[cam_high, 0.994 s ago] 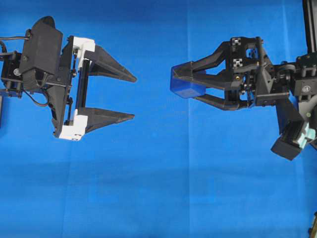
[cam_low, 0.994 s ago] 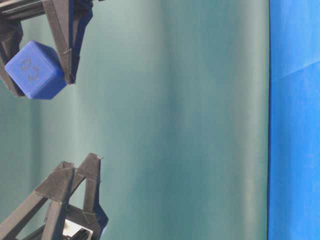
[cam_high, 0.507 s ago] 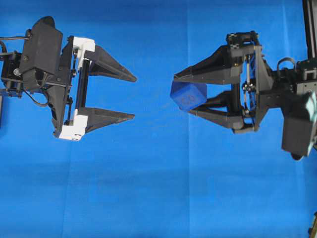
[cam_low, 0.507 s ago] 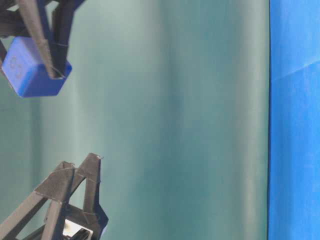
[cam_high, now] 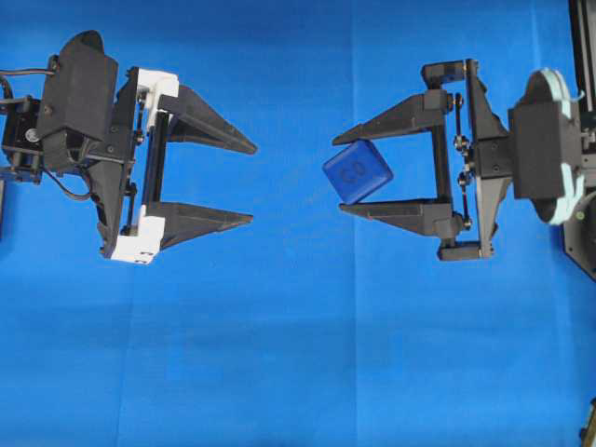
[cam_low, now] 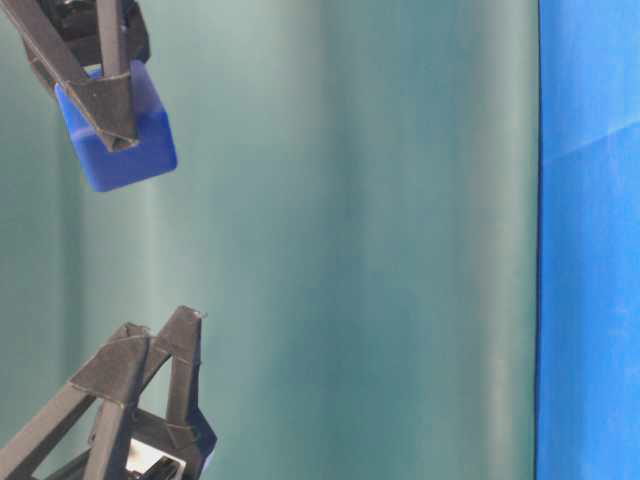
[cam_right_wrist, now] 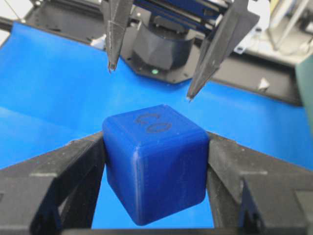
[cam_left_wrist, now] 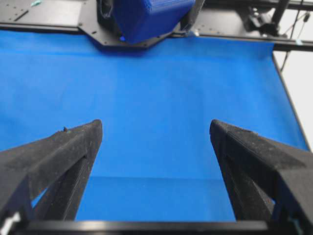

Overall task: Handover the blue block to the right arm after grasping it with the left arm, then place it in the designated position.
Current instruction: 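Lower the cube with the right gripper toward the table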

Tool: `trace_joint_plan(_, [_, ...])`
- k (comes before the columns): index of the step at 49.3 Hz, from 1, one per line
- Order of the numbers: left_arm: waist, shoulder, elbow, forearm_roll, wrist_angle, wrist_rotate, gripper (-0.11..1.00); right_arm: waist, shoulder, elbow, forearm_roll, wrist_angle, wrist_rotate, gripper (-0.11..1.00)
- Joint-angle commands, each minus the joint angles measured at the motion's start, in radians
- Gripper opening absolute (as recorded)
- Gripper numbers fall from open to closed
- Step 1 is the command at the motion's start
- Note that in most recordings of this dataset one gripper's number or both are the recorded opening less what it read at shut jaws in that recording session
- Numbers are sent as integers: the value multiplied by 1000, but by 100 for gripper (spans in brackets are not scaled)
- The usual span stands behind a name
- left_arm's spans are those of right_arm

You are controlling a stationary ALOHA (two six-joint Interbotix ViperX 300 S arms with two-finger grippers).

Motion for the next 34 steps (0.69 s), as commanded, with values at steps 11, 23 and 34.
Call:
trace_joint_plan(11, [2,-17,-11,2,-8,0,93,9,-12,-32,3,58,29,52])
trace_joint_plan(23, [2,-17,-12,2,-8,0,93,9,-12,-35,3,72,31,52])
trace_joint_plan(34, [2,-15,-12,2,-9,0,93,9,-12,-35,3,74,31,52])
